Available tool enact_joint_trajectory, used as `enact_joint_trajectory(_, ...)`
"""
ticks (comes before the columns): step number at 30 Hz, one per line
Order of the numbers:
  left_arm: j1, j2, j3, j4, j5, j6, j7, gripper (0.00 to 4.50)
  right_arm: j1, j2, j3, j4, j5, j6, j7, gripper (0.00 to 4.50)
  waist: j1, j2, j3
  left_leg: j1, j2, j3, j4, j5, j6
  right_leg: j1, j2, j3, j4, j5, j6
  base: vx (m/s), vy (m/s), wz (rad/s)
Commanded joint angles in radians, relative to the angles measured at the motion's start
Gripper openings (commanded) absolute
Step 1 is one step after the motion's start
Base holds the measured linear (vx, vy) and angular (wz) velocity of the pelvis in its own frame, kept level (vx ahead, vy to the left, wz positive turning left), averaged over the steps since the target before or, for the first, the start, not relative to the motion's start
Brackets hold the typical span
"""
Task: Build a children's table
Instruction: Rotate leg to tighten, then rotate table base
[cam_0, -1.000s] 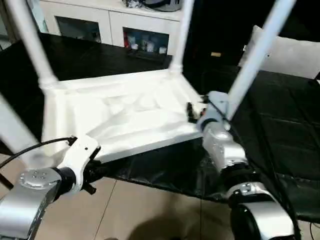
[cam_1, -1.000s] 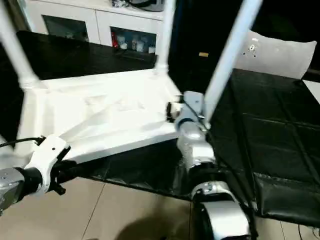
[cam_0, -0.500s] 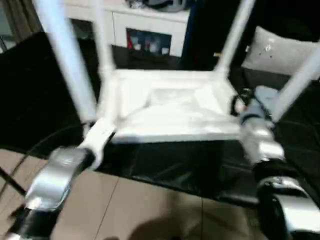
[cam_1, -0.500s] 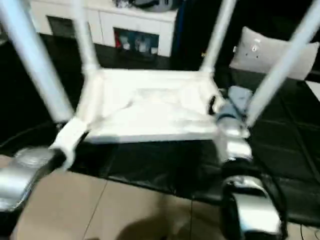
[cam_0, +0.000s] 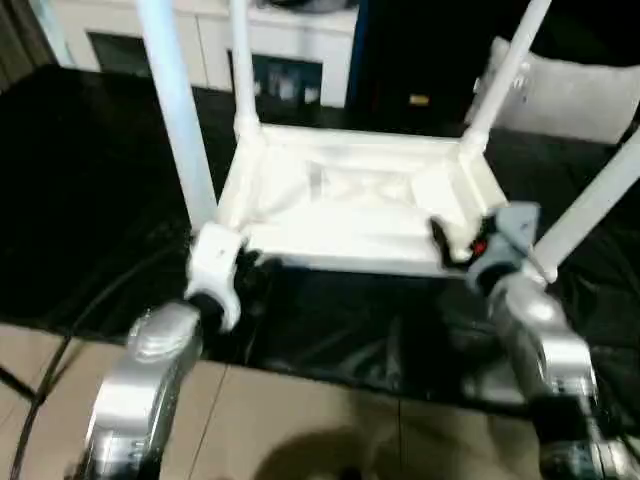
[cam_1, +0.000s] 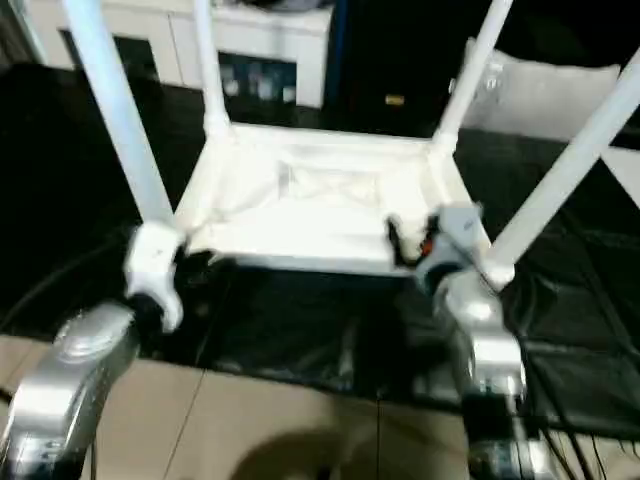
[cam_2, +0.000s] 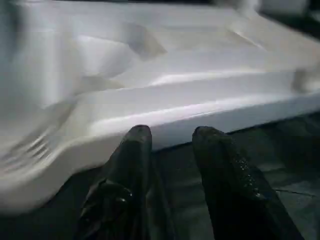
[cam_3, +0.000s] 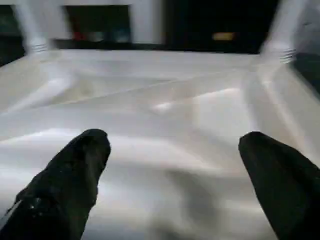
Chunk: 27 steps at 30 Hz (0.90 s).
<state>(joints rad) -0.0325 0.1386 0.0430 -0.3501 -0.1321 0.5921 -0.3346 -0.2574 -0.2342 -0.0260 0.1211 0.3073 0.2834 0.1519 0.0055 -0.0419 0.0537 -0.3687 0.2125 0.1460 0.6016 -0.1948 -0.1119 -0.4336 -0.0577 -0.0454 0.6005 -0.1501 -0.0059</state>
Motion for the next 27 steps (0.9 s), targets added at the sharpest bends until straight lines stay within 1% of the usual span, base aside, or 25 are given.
enact_joint_trajectory(1, 0.004, -0.001, 0.023, -0.056, 0.003, 0.000, 0.039, 1.62, 0.016, 0.001, 0.018, -0.069, 0.014, 0.054, -0.019, 4.50, 0.000, 0.004, -0.058, -0.003, -0.006, 0.022, -0.066, -0.305, 0.041, 0.052, -0.024, 0.014, -0.093, -0.474, -0.062, 0.000, 0.000, 0.00)
enact_joint_trajectory(2, 0.030, -0.010, 0.035, -0.090, 0.011, -0.017, 0.060, 1.62, 0.051, -0.001, 0.043, -0.129, 0.003, 0.096, -0.040, 4.50, -0.002, 0.001, -0.054, 0.001, -0.012, 0.020, -0.063, -0.339, 0.033, 0.043, -0.022, 0.009, -0.106, -0.561, -0.020, 0.000, 0.000, 0.00)
enact_joint_trajectory(3, 0.058, -0.029, 0.058, -0.131, 0.010, -0.004, 0.087, 1.62, 0.098, 0.001, 0.070, -0.214, -0.016, 0.164, -0.066, 4.50, -0.002, -0.003, -0.053, 0.003, -0.014, 0.021, -0.060, -0.345, 0.028, 0.039, -0.020, 0.010, -0.112, -0.584, -0.003, 0.000, 0.000, 0.00)
enact_joint_trajectory(4, 0.071, -0.024, 0.060, -0.142, 0.013, -0.016, 0.086, 1.62, 0.127, 0.003, 0.080, -0.266, 0.001, 0.191, -0.071, 4.50, 0.001, -0.004, -0.053, 0.001, -0.014, 0.019, -0.062, -0.336, 0.025, 0.040, -0.021, 0.011, -0.114, -0.591, 0.019, 0.000, 0.000, 0.00)
enact_joint_trajectory(5, 0.080, -0.020, 0.061, -0.149, 0.015, -0.025, 0.082, 1.62, 0.146, 0.010, 0.079, -0.305, 0.009, 0.215, -0.064, 4.50, -0.003, -0.002, -0.050, -0.001, -0.016, 0.016, -0.064, -0.360, 0.024, 0.035, -0.018, 0.006, -0.120, -0.623, 0.042, 0.000, 0.000, 0.00)
enact_joint_trajectory(6, 0.086, -0.019, 0.063, -0.149, 0.010, -0.038, 0.078, 1.62, 0.164, 0.006, 0.091, -0.338, 0.013, 0.231, -0.049, 4.50, -0.003, -0.002, -0.050, -0.001, -0.016, 0.016, -0.064, -0.360, 0.024, 0.035, -0.018, 0.006, -0.120, -0.623, 0.042, 0.000, 0.000, 0.00)
enact_joint_trajectory(7, 0.087, -0.019, 0.064, -0.135, 0.011, -0.062, 0.083, 1.62, 0.201, 0.012, 0.107, -0.386, 0.004, 0.219, -0.035, 4.50, -0.008, -0.016, -0.048, 0.001, -0.021, 0.014, -0.058, -0.393, 0.021, 0.029, -0.018, -0.004, -0.135, -0.684, 0.082, 0.000, 0.000, 0.00)
enact_joint_trajectory(10, 0.080, -0.029, 0.062, -0.127, 0.012, -0.070, 0.098, 1.62, 0.225, 0.021, 0.112, -0.419, -0.001, 0.208, -0.046, 4.50, -0.013, -0.001, -0.050, -0.002, -0.015, 0.002, -0.069, -0.412, 0.017, 0.037, -0.023, -0.012, -0.137, -0.666, 0.087, 0.000, 0.000, 0.00)
enact_joint_trajectory(11, 0.067, -0.043, 0.059, -0.112, 0.012, -0.075, 0.114, 1.62, 0.239, 0.032, 0.116, -0.433, 0.015, 0.204, -0.049, 4.50, -0.020, 0.009, -0.044, 0.016, -0.008, -0.006, -0.078, -0.512, 0.012, 0.041, -0.020, -0.030, -0.150, -0.685, 0.087, 0.000, 0.000, 0.00)
enact_joint_trajectory(12, 0.063, -0.044, 0.050, -0.104, 0.015, -0.078, 0.117, 1.62, 0.246, 0.030, 0.123, -0.436, 0.011, 0.199, -0.047, 4.50, -0.026, 0.013, -0.039, 0.033, -0.004, -0.010, -0.081, -0.569, 0.012, 0.039, -0.016, -0.043, -0.161, -0.703, 0.084, 0.000, 0.000, 0.00)
enact_joint_trajectory(13, 0.062, -0.044, 0.048, -0.103, 0.016, -0.079, 0.117, 1.62, 0.247, 0.029, 0.124, -0.436, 0.009, 0.197, -0.046, 4.50, -0.033, 0.016, -0.030, 0.058, 0.001, -0.016, -0.085, -0.647, 0.015, 0.037, -0.003, -0.069, -0.178, -0.723, 0.083, 0.000, 0.000, 0.00)
enact_joint_trajectory(14, 0.059, -0.046, 0.032, -0.098, 0.021, -0.083, 0.117, 1.62, 0.258, 0.017, 0.139, -0.444, -0.013, 0.197, -0.041, 4.50, -0.041, 0.030, -0.018, 0.063, 0.028, -0.030, -0.119, -0.760, 0.025, 0.071, 0.003, -0.090, -0.160, -0.654, 0.062, 0.000, 0.000, 0.00)
enact_joint_trajectory(15, 0.059, -0.048, 0.026, -0.098, 0.018, -0.076, 0.114, 1.62, 0.266, 0.021, 0.140, -0.457, -0.013, 0.219, -0.041, 4.50, -0.004, 0.061, -0.013, -0.005, 0.088, -0.029, -0.206, -0.900, 0.034, 0.163, -0.021, -0.068, 0.075, -0.376, -0.008, 0.000, 0.000, 0.00)
enact_joint_trajectory(16, 0.059, -0.046, 0.020, -0.099, 0.019, -0.076, 0.111, 1.62, 0.268, 0.028, 0.136, -0.463, -0.008, 0.227, -0.042, 4.50, 0.029, 0.055, 0.005, 0.016, 0.095, 0.013, -0.227, -0.982, 0.047, 0.136, -0.011, -0.063, 0.124, -0.279, -0.036, 0.000, 0.000, 0.00)
enact_joint_trajectory(17, 0.060, -0.044, 0.016, -0.099, 0.020, -0.077, 0.109, 1.62, 0.269, 0.033, 0.133, -0.466, -0.005, 0.230, -0.042, 4.50, 0.049, 0.029, 0.000, 0.044, 0.096, 0.031, -0.190, -0.943, 0.042, 0.144, -0.037, 0.007, 0.125, -0.539, -0.008, 0.039, -0.086, -0.05)
enact_joint_trajectory(18, 0.062, -0.041, 0.010, -0.100, 0.019, -0.075, 0.103, 1.62, 0.269, 0.035, 0.132, -0.467, -0.002, 0.235, -0.040, 4.50, 0.033, -0.024, -0.003, 0.073, 0.045, 0.037, -0.086, -0.831, 0.021, 0.103, -0.044, 0.029, 0.016, -0.861, 0.048, 0.039, -0.086, -0.05)
enact_joint_trajectory(19, 0.063, -0.038, 0.006, -0.100, 0.018, -0.074, 0.099, 1.62, 0.270, 0.037, 0.132, -0.469, -0.002, 0.240, -0.038, 4.50, 0.043, -0.046, 0.001, 0.096, -0.036, 0.045, 0.131, -0.438, 0.033, 0.027, -0.132, 0.060, -0.182, -1.315, 0.078, 0.011, -0.104, -0.19)
enact_joint_trajectory(20, 0.065, -0.029, -0.003, -0.099, 0.020, -0.077, 0.089, 1.62, 0.271, 0.037, 0.133, -0.469, -0.005, 0.242, -0.036, 4.50, 0.078, -0.036, -0.020, -0.008, -0.026, 0.004, 0.104, -0.228, 0.092, 0.153, -0.168, 0.136, -0.132, -1.166, 0.011, 0.070, -0.051, -0.08)
enact_joint_trajectory(21, 0.063, -0.022, -0.007, -0.094, 0.022, -0.079, 0.085, 1.62, 0.272, 0.036, 0.135, -0.468, -0.008, 0.247, -0.034, 4.50, 0.093, -0.020, -0.021, 0.000, -0.020, -0.001, 0.080, -0.201, 0.088, 0.152, -0.154, 0.135, -0.125, -1.087, -0.011, 0.070, -0.051, -0.08)
enact_joint_trajectory(22, 0.062, -0.019, -0.008, -0.092, 0.023, -0.080, 0.085, 1.62, 0.273, 0.035, 0.137, -0.468, -0.009, 0.254, -0.033, 4.50, 0.094, -0.011, -0.031, 0.025, -0.016, 0.005, 0.014, -0.177, 0.082, 0.158, -0.100, 0.098, -0.099, -0.837, -0.073, 0.117, -0.040, 0.14)
enact_joint_trajectory(23, 0.060, -0.018, -0.009, -0.089, 0.023, -0.083, 0.085, 1.62, 0.272, 0.032, 0.139, -0.468, -0.011, 0.253, -0.031, 4.50, 0.078, 0.017, -0.039, 0.030, -0.006, -0.007, -0.047, -0.162, 0.077, 0.157, -0.046, 0.047, -0.061, -0.541, -0.114, 0.065, -0.023, 0.09)
enact_joint_trajectory(24, 0.056, -0.017, -0.009, -0.082, 0.021, -0.087, 0.086, 1.62, 0.272, 0.029, 0.145, -0.466, -0.014, 0.250, -0.028, 4.50, 0.067, 0.013, -0.036, 0.039, -0.002, -0.012, -0.061, -0.208, 0.085, 0.152, -0.031, 0.034, -0.055, -0.486, -0.120, 0.065, -0.023, 0.09)
enact_joint_trajectory(25, 0.056, -0.017, -0.009, -0.082, 0.021, -0.087, 0.086, 1.62, 0.272, 0.029, 0.145, -0.466, -0.014, 0.250, -0.028, 4.50, 0.056, 0.041, -0.048, 0.104, 0.020, -0.025, -0.079, -0.294, 0.100, 0.121, -0.029, 0.020, -0.039, -0.386, -0.169, 0.094, -0.003, 0.03)
enact_joint_trajectory(26, 0.055, -0.016, -0.009, -0.081, 0.020, -0.087, 0.085, 1.62, 0.271, 0.028, 0.146, -0.465, -0.015, 0.250, -0.028, 4.50, 0.041, 0.033, -0.052, 0.101, 0.023, -0.028, -0.089, -0.342, 0.116, 0.143, -0.034, 0.018, -0.039, -0.315, -0.209, 0.122, 0.008, 0.10)
enact_joint_trajectory(27, 0.056, -0.012, -0.013, -0.080, 0.015, -0.084, 0.080, 1.62, 0.273, 0.023, 0.150, -0.472, -0.019, 0.255, -0.023, 4.50, 0.044, 0.041, -0.048, 0.099, 0.021, -0.025, -0.092, -0.328, 0.125, 0.146, -0.038, 0.019, -0.041, -0.275, -0.220, 0.122, 0.008, 0.10)
